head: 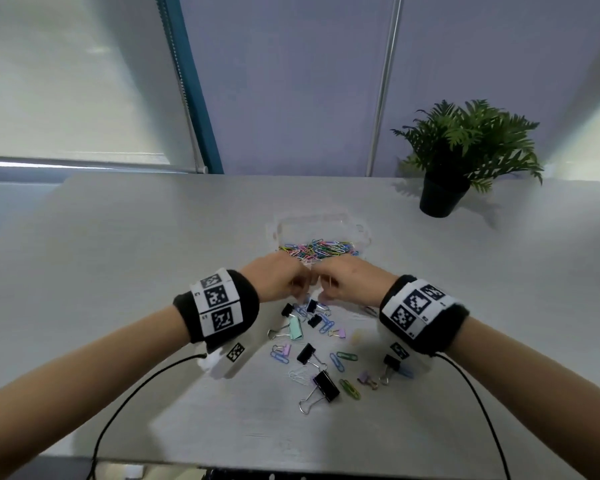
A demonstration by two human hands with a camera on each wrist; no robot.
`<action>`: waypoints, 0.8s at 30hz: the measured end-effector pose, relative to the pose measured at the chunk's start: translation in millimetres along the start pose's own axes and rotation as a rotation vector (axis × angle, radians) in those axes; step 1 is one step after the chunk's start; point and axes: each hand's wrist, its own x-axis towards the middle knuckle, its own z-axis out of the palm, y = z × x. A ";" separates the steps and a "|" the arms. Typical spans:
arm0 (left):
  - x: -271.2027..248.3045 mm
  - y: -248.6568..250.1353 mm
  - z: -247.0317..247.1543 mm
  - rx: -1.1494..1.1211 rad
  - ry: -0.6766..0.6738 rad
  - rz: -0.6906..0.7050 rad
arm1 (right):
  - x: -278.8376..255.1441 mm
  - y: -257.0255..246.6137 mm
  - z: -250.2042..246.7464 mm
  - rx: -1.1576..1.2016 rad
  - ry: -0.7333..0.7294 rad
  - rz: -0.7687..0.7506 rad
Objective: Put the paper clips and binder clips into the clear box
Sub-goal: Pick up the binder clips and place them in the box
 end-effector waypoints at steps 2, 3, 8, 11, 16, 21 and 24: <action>-1.6 0.4 11.4 0.059 -0.047 -0.028 | 6.1 -5.3 10.2 -0.051 -0.070 0.015; -2.3 -0.5 15.6 0.068 -0.046 -0.037 | 8.9 -6.3 14.7 -0.066 -0.071 0.014; -9.7 -8.9 19.3 0.083 -0.049 -0.051 | 11.0 -1.9 16.2 -0.016 -0.077 0.045; -10.3 -14.9 18.5 0.052 -0.104 -0.036 | 6.1 5.2 7.8 0.033 -0.059 0.039; 1.7 -10.5 16.2 0.010 0.017 -0.011 | -12.2 31.0 -14.7 0.022 0.005 0.121; 12.8 -3.4 21.1 0.092 -0.005 -0.012 | -33.4 55.3 -17.8 -0.202 -0.067 0.276; 15.5 0.5 24.7 0.127 0.030 0.001 | -40.3 50.6 -10.9 -0.228 -0.045 0.256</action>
